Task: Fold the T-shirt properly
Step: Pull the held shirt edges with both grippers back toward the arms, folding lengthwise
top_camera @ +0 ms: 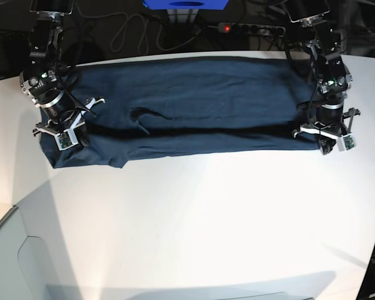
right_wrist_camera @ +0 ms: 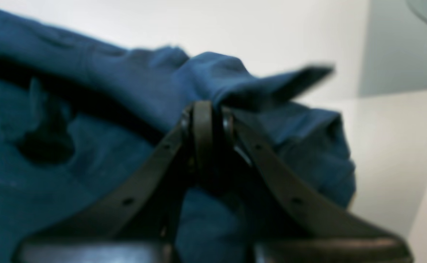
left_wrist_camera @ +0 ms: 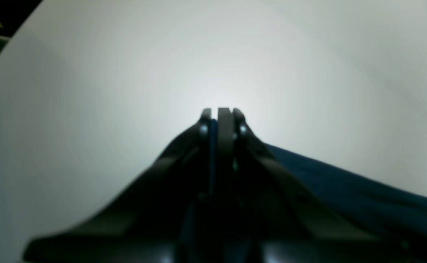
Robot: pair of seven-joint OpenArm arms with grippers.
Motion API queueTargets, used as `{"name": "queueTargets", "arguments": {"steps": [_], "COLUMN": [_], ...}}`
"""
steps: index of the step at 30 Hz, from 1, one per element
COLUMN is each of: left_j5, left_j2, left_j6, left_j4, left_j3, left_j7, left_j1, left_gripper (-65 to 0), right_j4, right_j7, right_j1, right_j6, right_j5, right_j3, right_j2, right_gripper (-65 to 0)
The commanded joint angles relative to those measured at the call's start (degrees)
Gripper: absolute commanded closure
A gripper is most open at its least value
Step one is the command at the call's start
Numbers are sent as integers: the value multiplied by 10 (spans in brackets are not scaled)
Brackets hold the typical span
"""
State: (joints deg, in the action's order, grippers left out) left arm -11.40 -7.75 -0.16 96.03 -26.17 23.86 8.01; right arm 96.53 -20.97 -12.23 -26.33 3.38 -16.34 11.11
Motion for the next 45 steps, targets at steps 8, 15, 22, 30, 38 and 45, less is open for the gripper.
{"name": "queueTargets", "arguments": {"steps": [8,15,22,30,38,45], "left_j5": [-27,-27,-27,-27,-28,-28], "left_j2": [-7,-9,-9,-9,-9,-14], "left_j6": [1,1,1,1,1,1], "left_j4": [4,5,15,48,40,34], "left_j3": [-2,-3,-3,-3,-3,-4], "left_j7": [-14,-14,-14,-13,-14,-14], "left_j1": [10,6,5,15,35,31], "left_gripper": [0,0,0,0,0,0], "right_j4": [10,13,14,14,23,34], "right_j7": [19,82,119,199,215,210], "right_j1": [-24,-59,-75,-108,-123,-120], "right_j6": [-3,-3,-3,-2,-2,-2], "right_j5": [-5,-5,-6,-6,-6,-6], "right_j3": [-5,-32,-32,-32,-33,-52], "right_j2": [-6,-20,-21,-22,-22,-22], "right_gripper": [0,0,0,0,0,0]}}
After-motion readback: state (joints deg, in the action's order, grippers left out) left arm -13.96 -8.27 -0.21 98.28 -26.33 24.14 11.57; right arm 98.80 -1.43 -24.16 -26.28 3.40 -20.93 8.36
